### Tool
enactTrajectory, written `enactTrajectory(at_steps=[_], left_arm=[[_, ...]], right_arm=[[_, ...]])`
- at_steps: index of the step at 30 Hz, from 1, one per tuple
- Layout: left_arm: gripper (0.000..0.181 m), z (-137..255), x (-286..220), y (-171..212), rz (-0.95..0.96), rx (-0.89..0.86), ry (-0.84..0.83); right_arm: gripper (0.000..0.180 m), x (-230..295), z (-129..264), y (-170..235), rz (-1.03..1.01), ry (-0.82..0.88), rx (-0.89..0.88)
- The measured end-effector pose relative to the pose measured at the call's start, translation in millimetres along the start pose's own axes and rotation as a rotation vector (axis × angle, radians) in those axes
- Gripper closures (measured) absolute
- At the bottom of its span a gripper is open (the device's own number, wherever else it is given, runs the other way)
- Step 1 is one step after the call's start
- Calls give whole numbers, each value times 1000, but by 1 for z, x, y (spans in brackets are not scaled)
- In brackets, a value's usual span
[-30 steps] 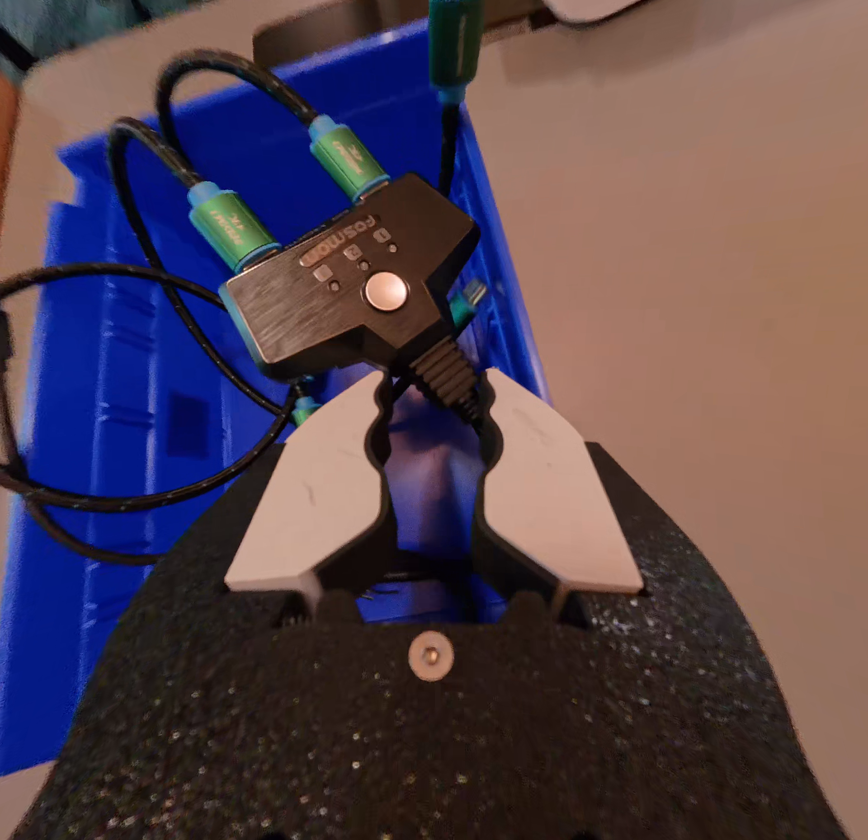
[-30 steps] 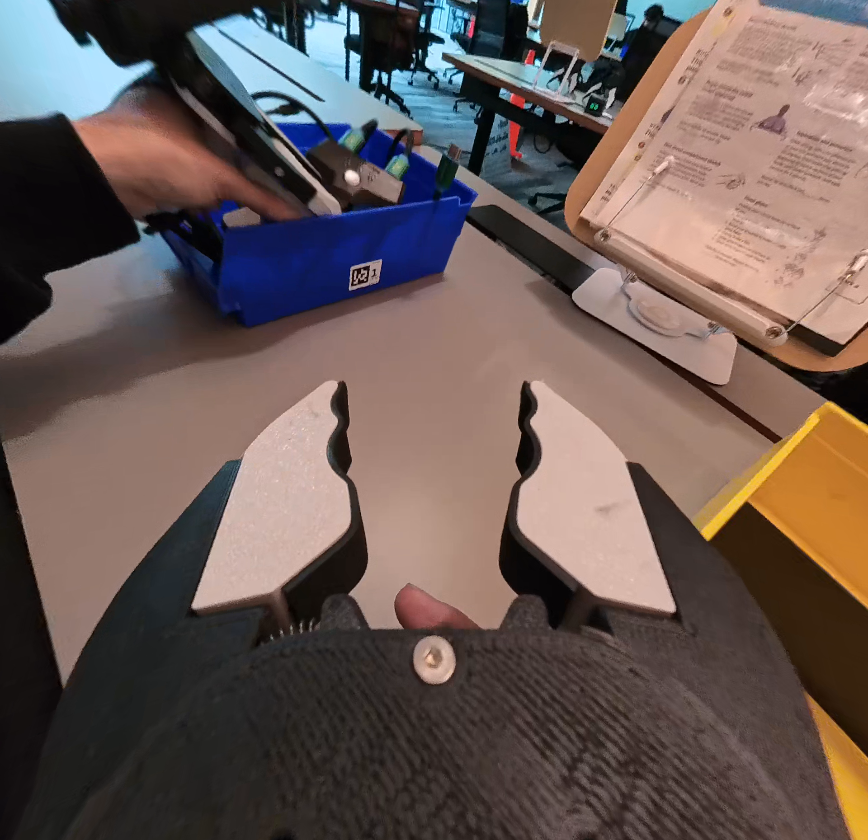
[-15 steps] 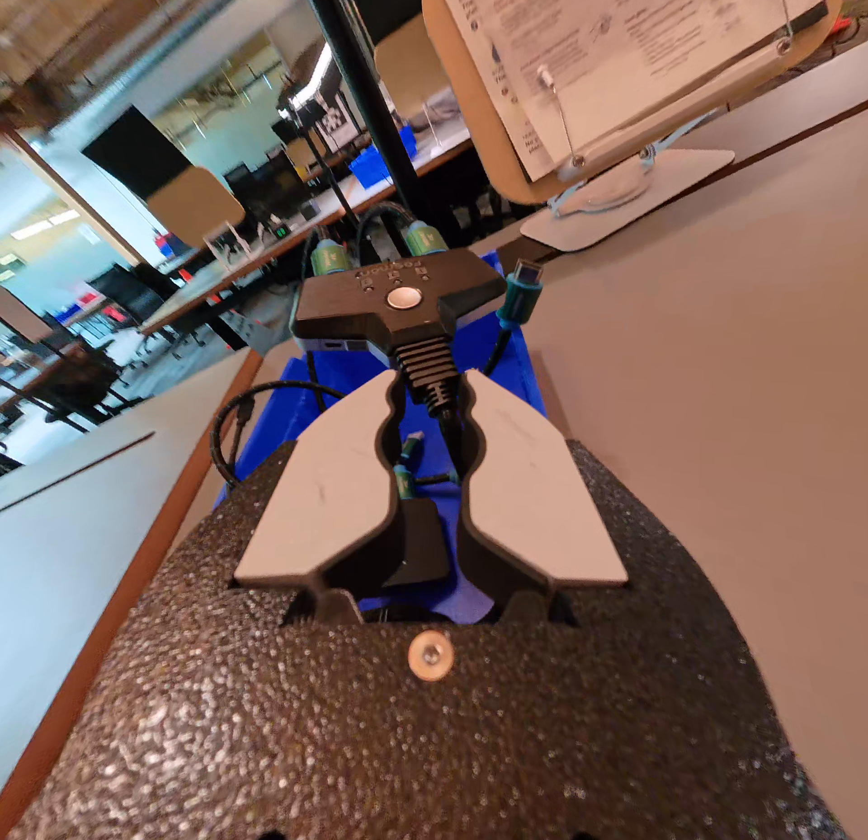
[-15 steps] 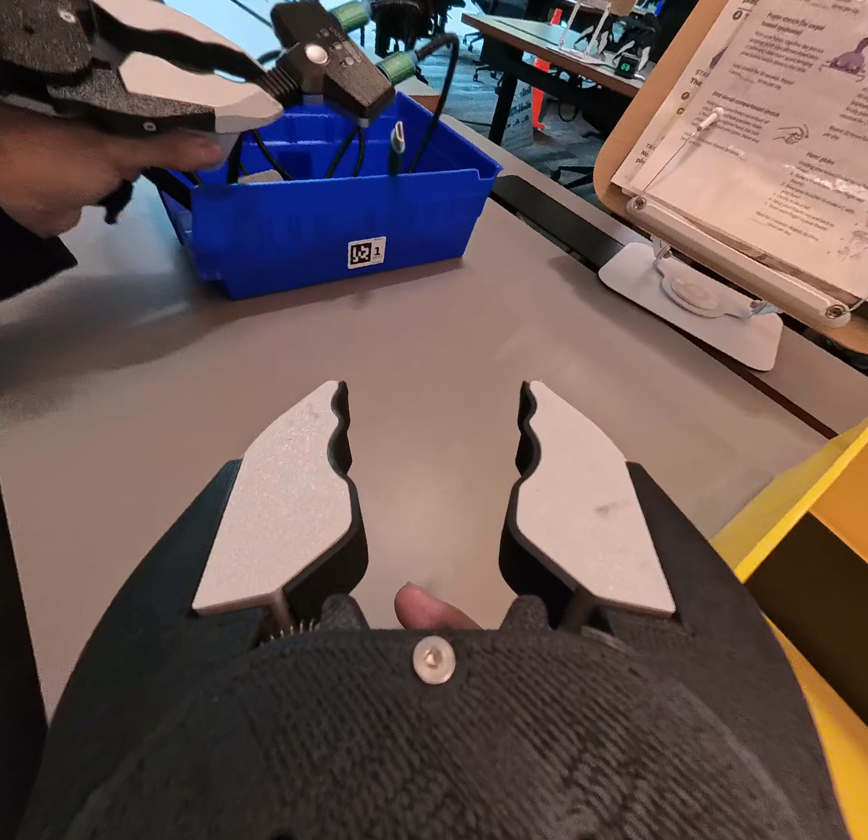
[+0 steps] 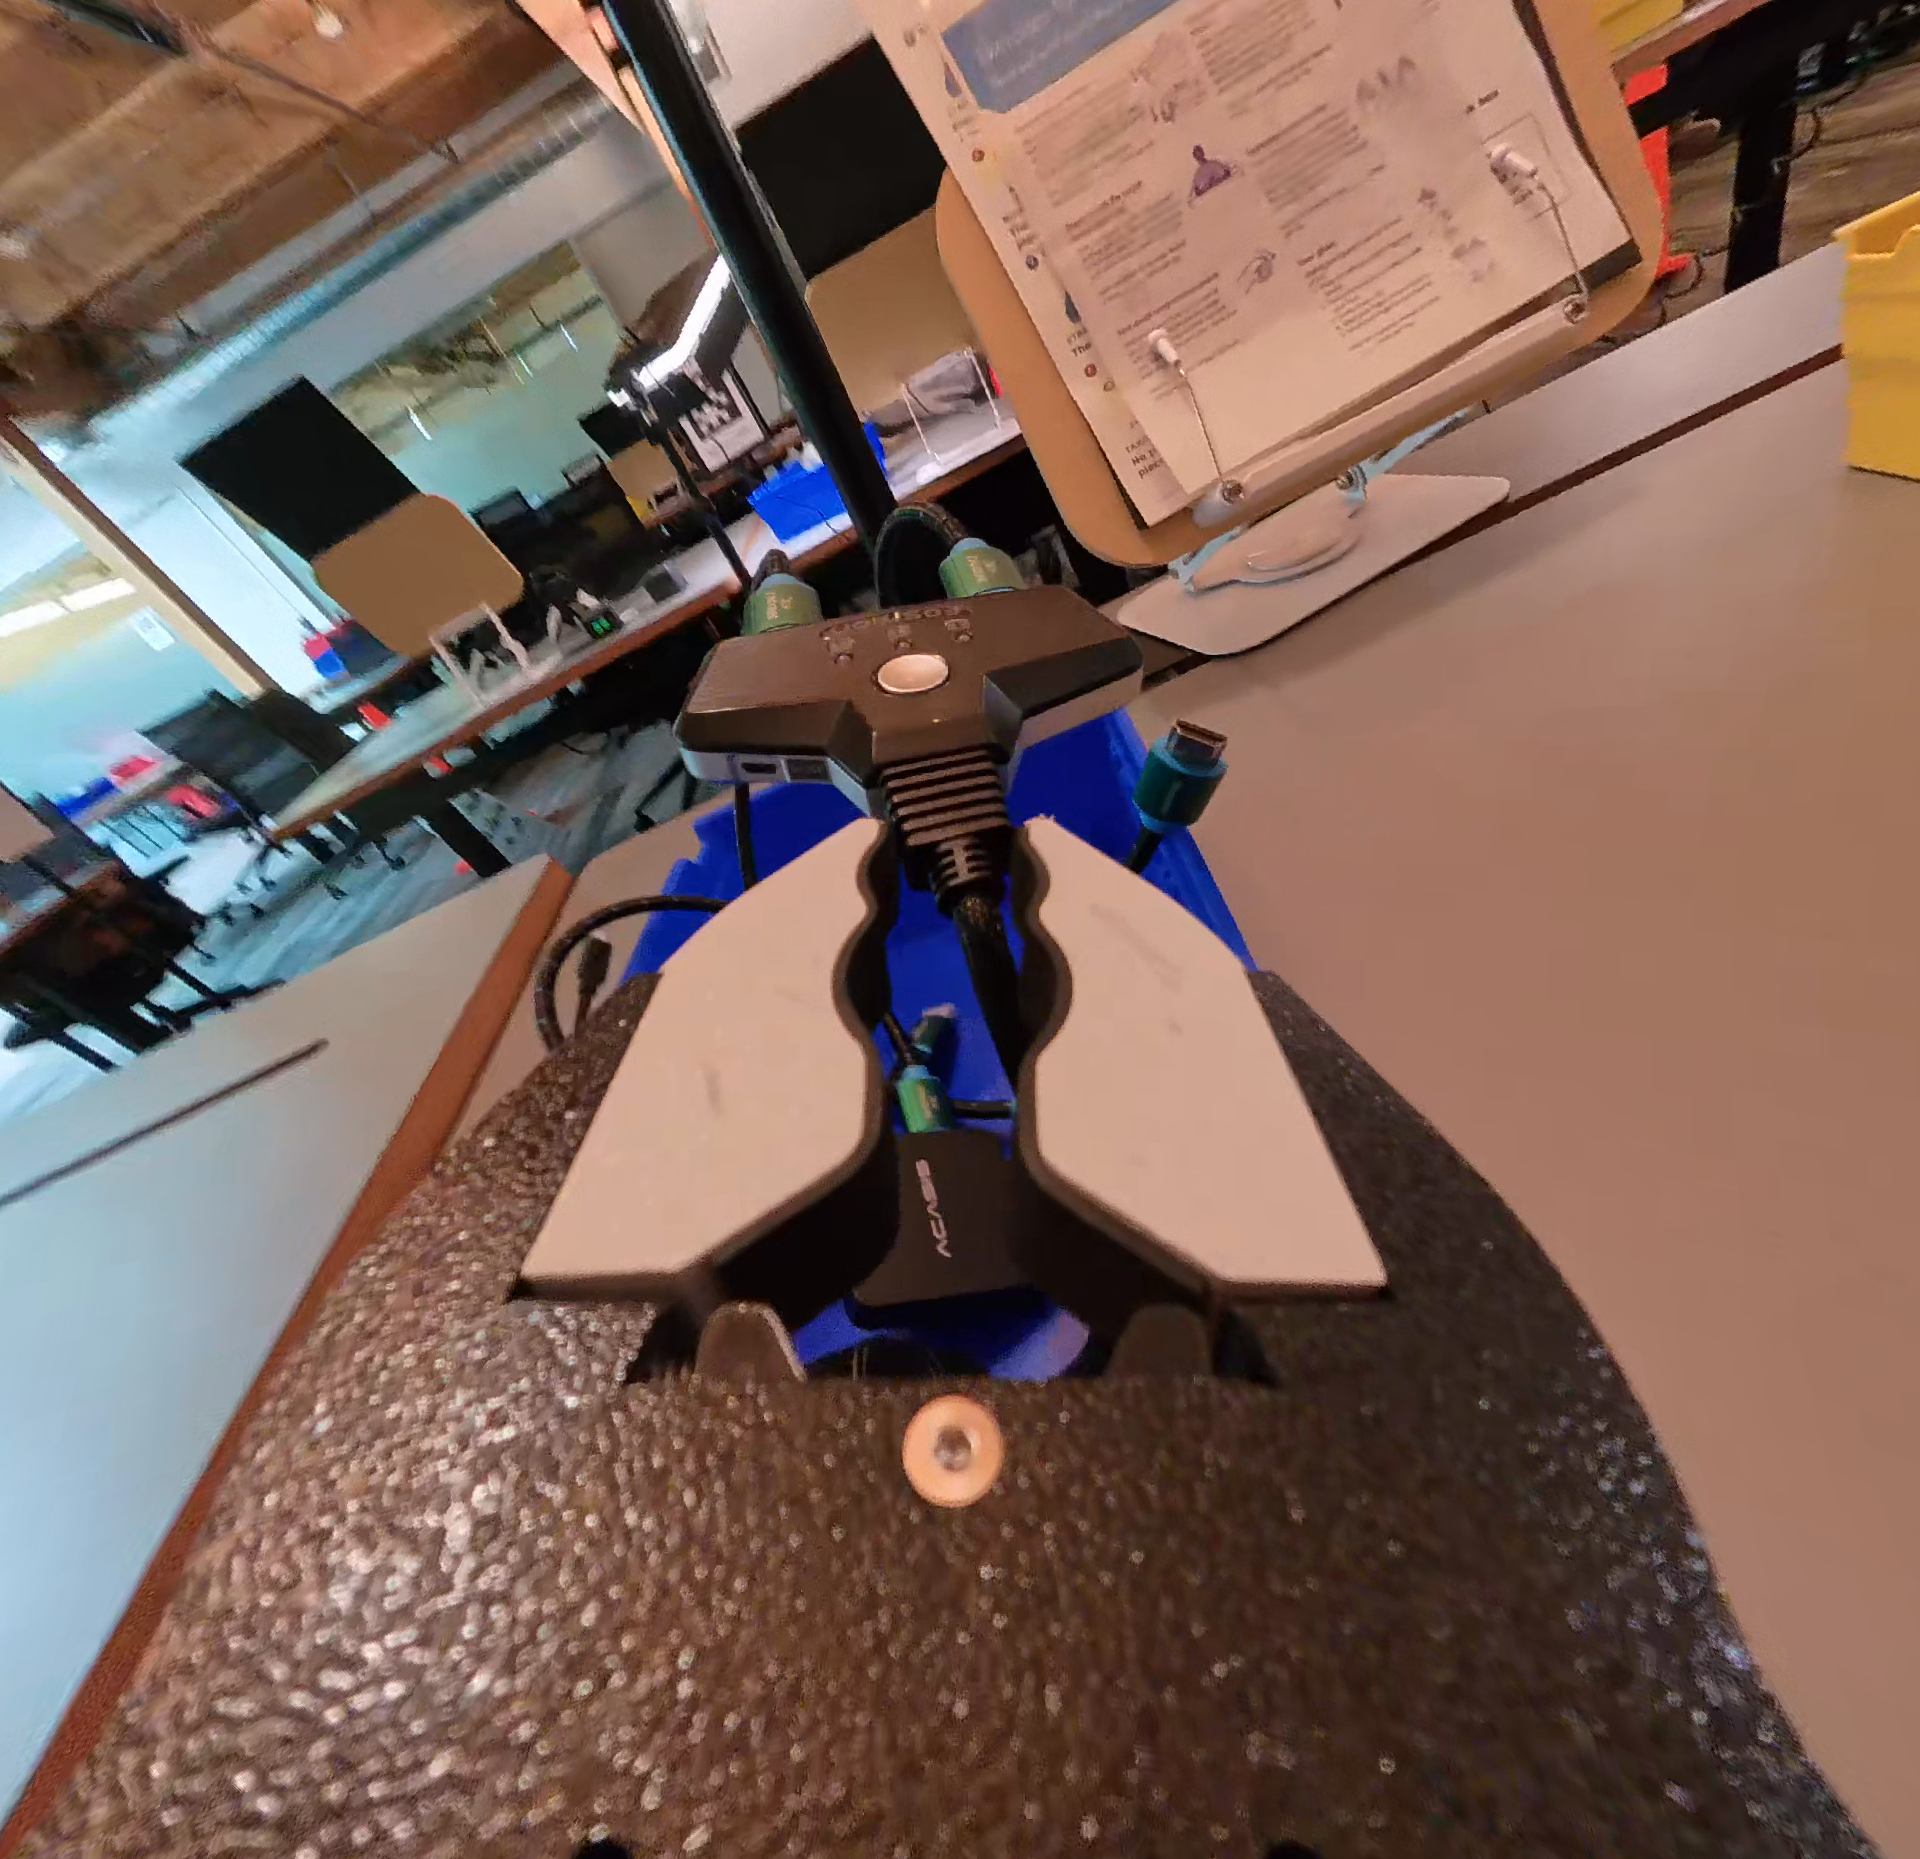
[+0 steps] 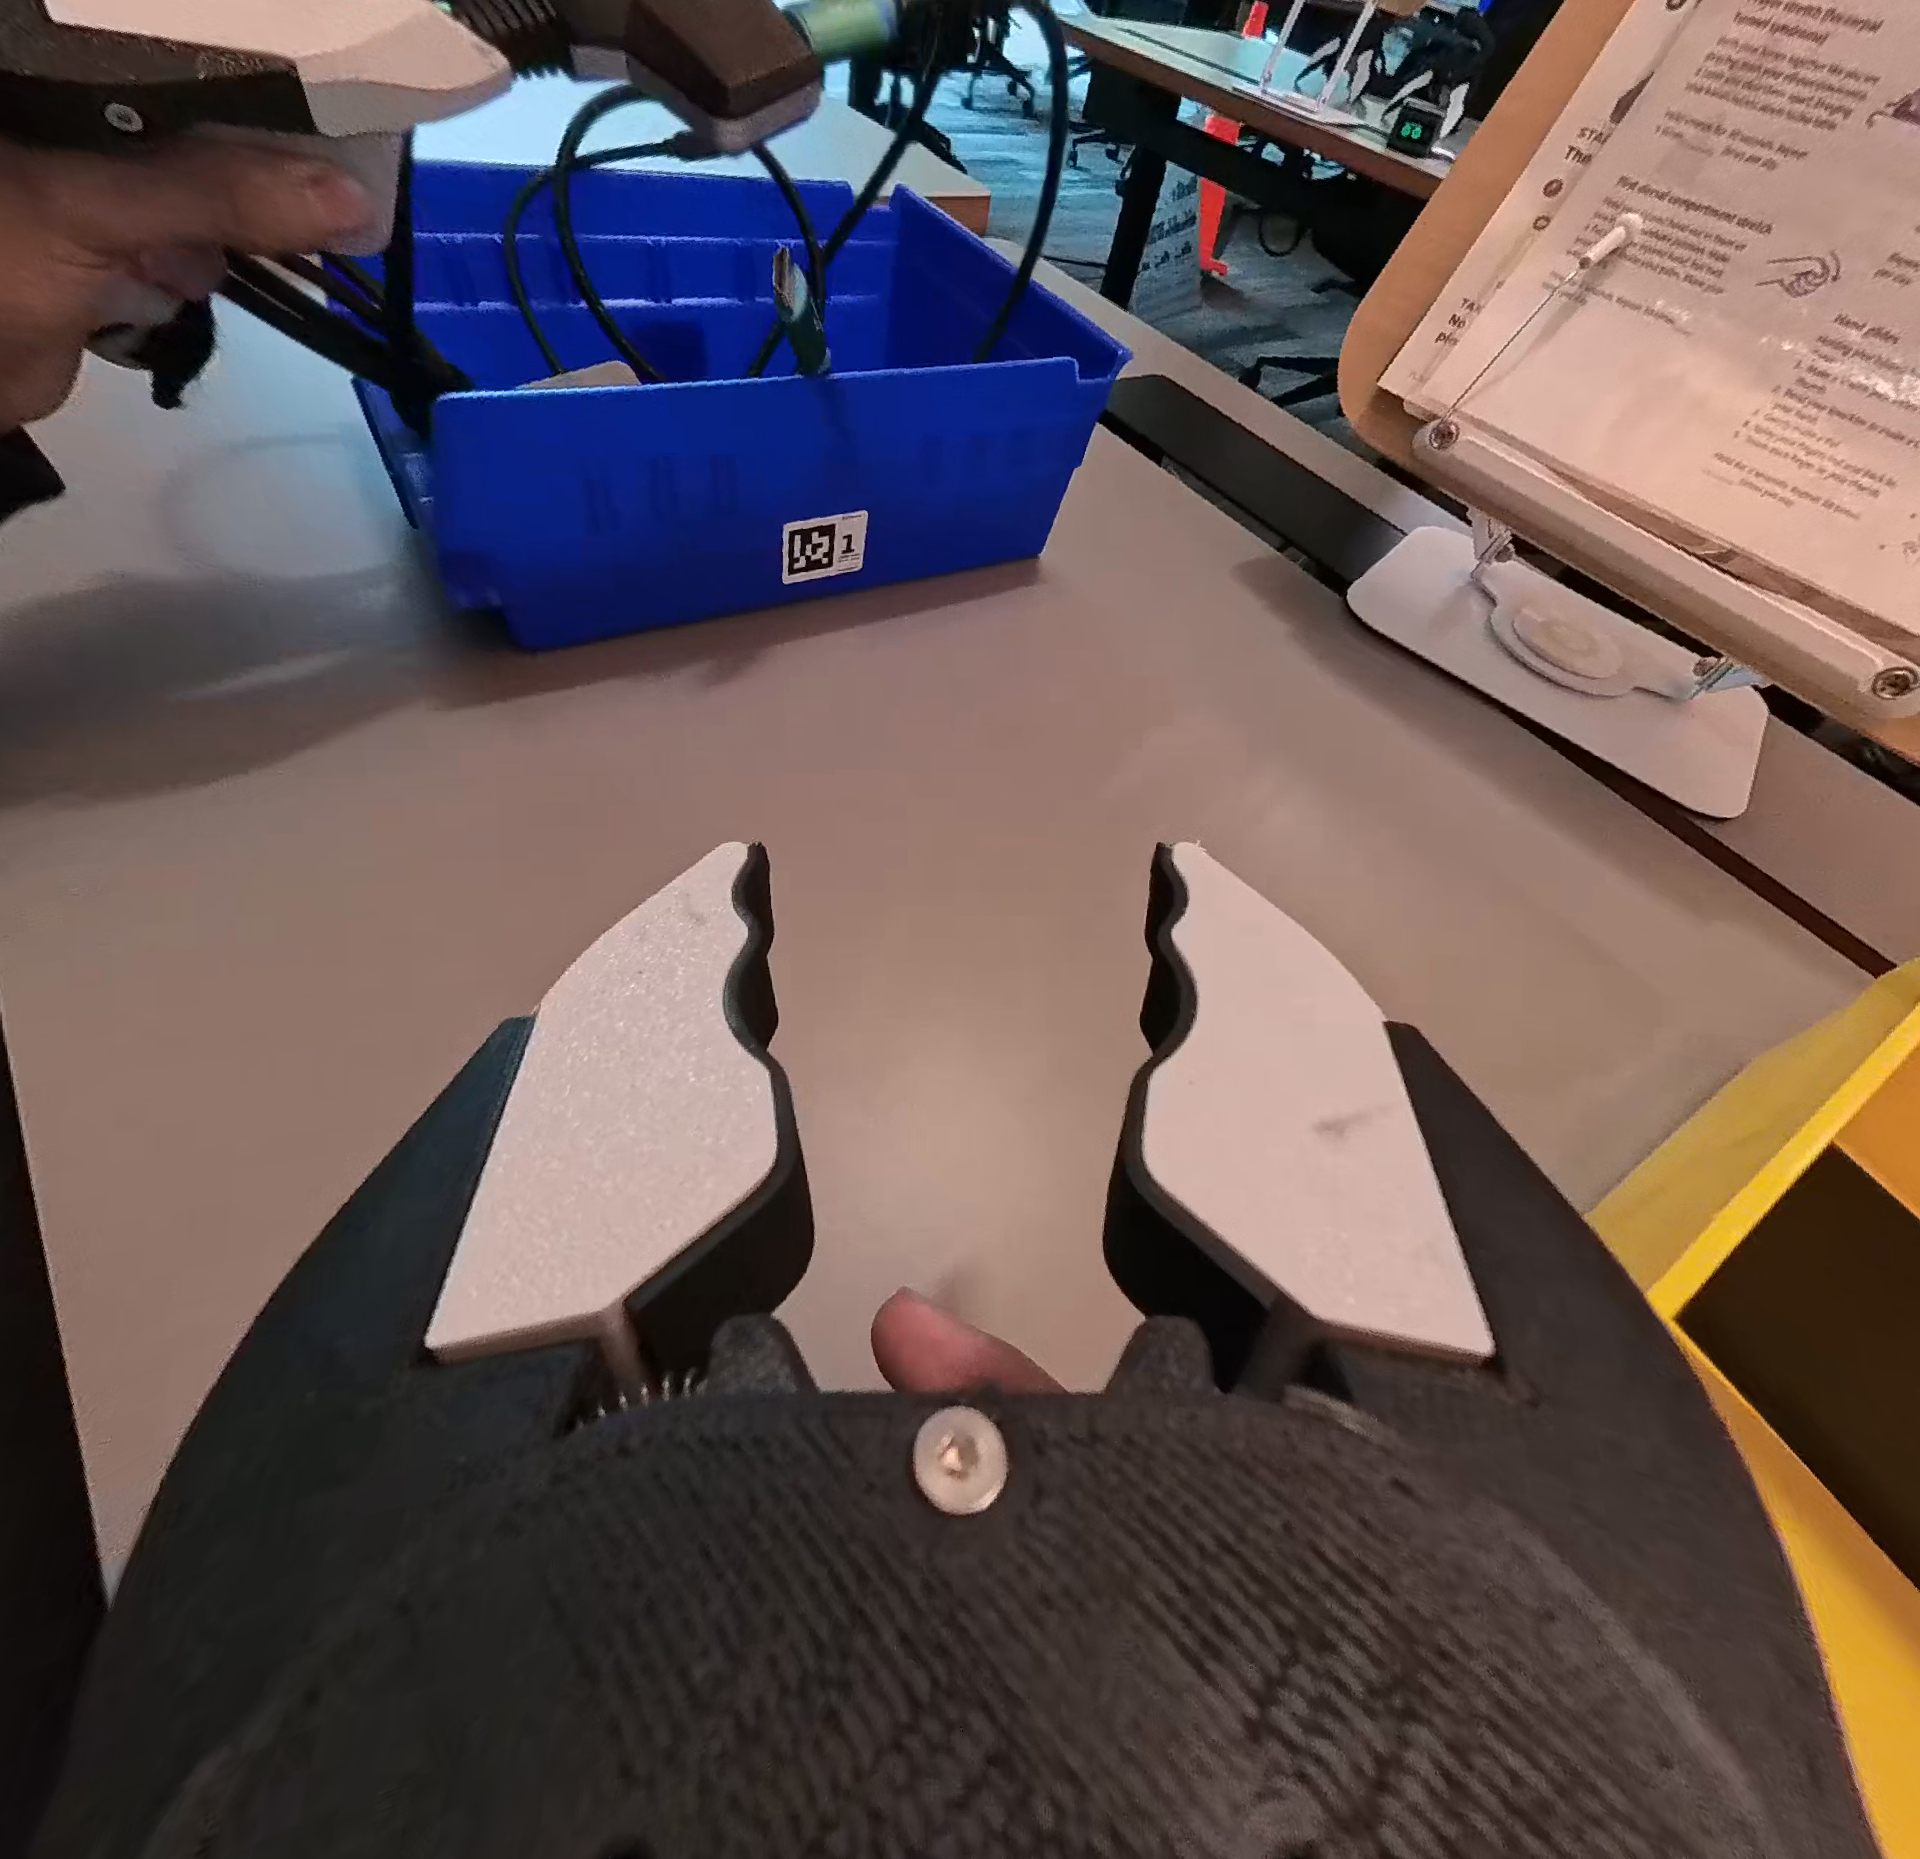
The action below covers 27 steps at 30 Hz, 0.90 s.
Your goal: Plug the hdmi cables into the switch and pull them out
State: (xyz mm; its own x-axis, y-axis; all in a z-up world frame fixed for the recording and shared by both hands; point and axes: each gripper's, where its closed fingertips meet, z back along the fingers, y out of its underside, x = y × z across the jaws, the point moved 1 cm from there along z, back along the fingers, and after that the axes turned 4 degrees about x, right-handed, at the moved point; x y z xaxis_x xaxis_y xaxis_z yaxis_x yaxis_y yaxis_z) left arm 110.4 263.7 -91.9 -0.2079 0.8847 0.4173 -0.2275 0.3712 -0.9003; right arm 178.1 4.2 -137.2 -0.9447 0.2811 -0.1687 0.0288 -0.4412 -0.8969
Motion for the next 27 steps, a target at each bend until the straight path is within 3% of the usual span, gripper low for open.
enactTrajectory(at_steps=[3, 10, 13, 20, 27], left_arm=[[161, -5, 4, 6, 57, 24, -22], [158, -37, 9, 23, 78, 324, 94], [145, -47, 15, 27, 32, 419, 78], [134, -59, -8, 42, 37, 509, 107], [141, -65, -22, 53, 39, 574, 111]], right_arm=[[110, -1, 0, 2, 6, 7, 10], [110, -7, 3, 5, 13, 28, 22], [110, -13, 5, 6, 2, 40, 17], [110, -17, 8, 6, -13, 44, 10], [110, -17, 6, 9, -15, 43, 18]])
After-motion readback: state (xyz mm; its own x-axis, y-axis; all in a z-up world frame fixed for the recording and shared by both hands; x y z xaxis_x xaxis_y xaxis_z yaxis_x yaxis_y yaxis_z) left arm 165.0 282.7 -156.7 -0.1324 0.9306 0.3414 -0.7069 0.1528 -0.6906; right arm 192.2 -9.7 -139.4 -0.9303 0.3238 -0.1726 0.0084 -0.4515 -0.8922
